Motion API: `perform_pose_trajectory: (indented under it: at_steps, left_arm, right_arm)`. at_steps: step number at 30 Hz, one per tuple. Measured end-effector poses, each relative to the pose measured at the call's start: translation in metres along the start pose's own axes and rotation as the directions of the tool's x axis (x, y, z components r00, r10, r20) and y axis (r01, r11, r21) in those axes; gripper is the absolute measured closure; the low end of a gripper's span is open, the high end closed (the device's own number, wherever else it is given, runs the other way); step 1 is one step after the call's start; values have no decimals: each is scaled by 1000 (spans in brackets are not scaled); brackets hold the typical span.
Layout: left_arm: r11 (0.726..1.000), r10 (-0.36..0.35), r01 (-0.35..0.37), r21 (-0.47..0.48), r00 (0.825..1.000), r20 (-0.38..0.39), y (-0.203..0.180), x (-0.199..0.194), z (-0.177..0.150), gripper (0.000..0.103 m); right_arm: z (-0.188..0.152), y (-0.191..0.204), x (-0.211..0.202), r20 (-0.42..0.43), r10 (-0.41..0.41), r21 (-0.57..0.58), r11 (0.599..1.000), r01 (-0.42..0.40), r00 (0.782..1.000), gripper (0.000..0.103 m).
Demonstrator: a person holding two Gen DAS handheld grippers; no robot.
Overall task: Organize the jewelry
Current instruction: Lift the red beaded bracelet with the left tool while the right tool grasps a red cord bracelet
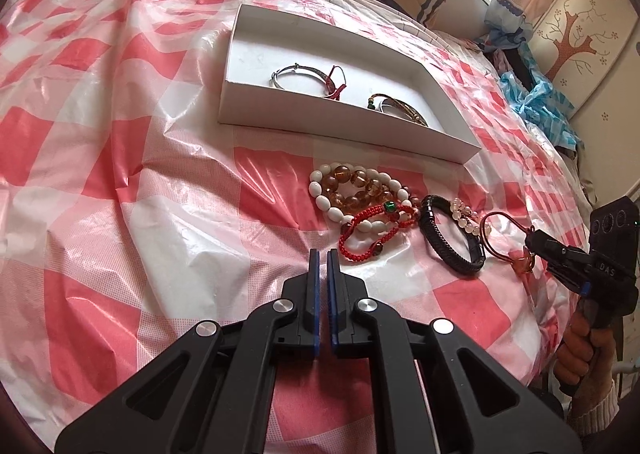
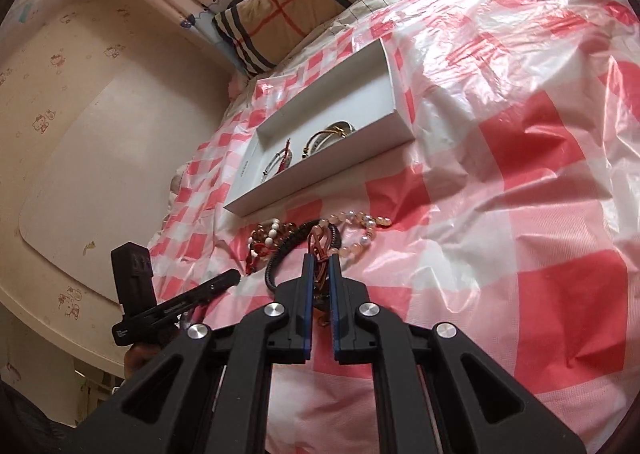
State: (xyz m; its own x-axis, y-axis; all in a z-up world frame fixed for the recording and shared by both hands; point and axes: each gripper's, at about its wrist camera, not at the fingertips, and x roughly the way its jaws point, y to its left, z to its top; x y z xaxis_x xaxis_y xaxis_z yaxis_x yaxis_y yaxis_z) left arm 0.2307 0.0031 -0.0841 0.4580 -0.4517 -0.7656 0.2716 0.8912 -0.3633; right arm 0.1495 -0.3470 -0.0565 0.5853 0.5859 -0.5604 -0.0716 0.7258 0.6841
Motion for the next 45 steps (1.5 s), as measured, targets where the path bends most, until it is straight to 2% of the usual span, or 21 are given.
perform_pose_trajectory:
  at_steps: [2,6,8,10,12,14,17,19,23,24,25,27,38,45]
  left_arm:
    - [1000,14,-14,20,1000,2,-2,1,4,97]
    - [1000,-17,17,25,1000,0,-9,9,15,70]
    - [998,6,-5,56,1000,-9,-17,16,18,66]
    - [995,40,-38,96,999,-25,-24,23,18,67]
    - [992,41,-36,123,998,-37,-29,24,18,90]
    - [991,34,-29,132,999,-35,-32,20,16,96]
    - [992,20,-17,127,999,-27,-36,10,11,96]
    - [993,1,2,115,1000,-22,-38,2,8,96]
    - [995,-23,24,95,1000,-13,-41,-15,1,96]
    - [995,-26,26,92,1000,-10,-43,-19,-1,96]
    - [995,-28,29,91,1000,-7,-45,-24,-3,96]
    - [995,-33,33,92,999,0,-49,-32,-7,96]
    - [990,-51,46,132,998,37,-74,-68,-22,96]
    - [985,-9,-3,170,997,74,-90,-90,-29,96]
  right_arm:
    - [-4,-6,4,-13,-8,13,1000,8,1000,95]
    - [-7,-15,10,-20,-4,39,999,5,1000,94]
    - [-8,-18,13,-23,0,50,999,1,1000,94]
    - [-8,-20,15,-24,-2,54,999,3,1000,94]
    - [-8,-20,16,-24,-6,54,998,7,1000,94]
    - [-9,-19,16,-25,-18,43,999,19,1000,94]
    - [-12,-9,18,-36,-58,-11,998,57,998,88]
    - [-14,0,20,-43,-82,-60,995,79,996,78]
    - [-19,18,24,-47,-189,-169,969,179,981,78]
    - [-19,21,23,-47,-197,-178,966,186,979,81]
    - [-20,23,22,-48,-194,-180,967,183,980,88]
    - [-24,28,15,-40,-182,-178,969,172,983,94]
    - [-37,62,-28,31,-69,-160,984,73,997,95]
    - [-40,79,-38,48,-6,-152,988,13,999,95]
